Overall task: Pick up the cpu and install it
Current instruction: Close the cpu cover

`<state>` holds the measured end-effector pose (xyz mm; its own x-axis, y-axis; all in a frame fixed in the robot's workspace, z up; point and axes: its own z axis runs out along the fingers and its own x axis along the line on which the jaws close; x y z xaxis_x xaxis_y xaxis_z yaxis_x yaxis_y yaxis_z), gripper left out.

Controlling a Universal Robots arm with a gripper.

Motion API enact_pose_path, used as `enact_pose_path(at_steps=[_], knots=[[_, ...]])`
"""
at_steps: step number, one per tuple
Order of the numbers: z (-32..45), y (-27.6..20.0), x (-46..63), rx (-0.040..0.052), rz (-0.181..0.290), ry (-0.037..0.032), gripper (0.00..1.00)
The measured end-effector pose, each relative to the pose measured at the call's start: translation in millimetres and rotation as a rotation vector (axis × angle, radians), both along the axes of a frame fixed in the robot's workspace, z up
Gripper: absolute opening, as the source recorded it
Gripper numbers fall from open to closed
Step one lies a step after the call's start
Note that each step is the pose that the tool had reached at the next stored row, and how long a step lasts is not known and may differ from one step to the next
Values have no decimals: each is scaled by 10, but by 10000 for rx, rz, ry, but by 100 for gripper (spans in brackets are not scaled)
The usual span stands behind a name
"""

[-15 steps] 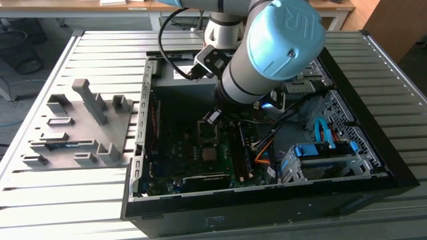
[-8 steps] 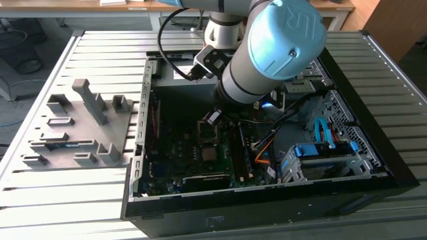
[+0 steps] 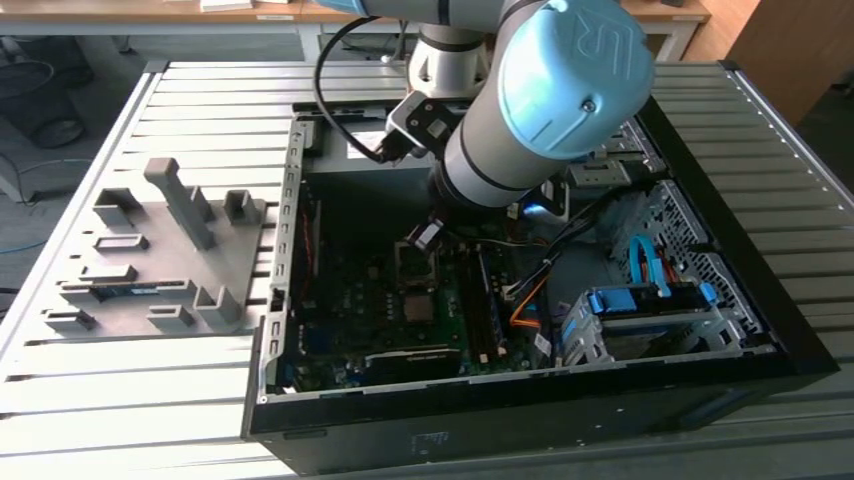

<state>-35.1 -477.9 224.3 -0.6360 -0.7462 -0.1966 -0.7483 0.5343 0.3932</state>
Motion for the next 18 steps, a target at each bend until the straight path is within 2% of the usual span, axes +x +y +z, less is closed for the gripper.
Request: enact_pose_path(at_steps=[10, 18], knots=[[0, 0, 0, 0, 354, 0, 10], [5, -2, 0, 19, 390, 0, 10]])
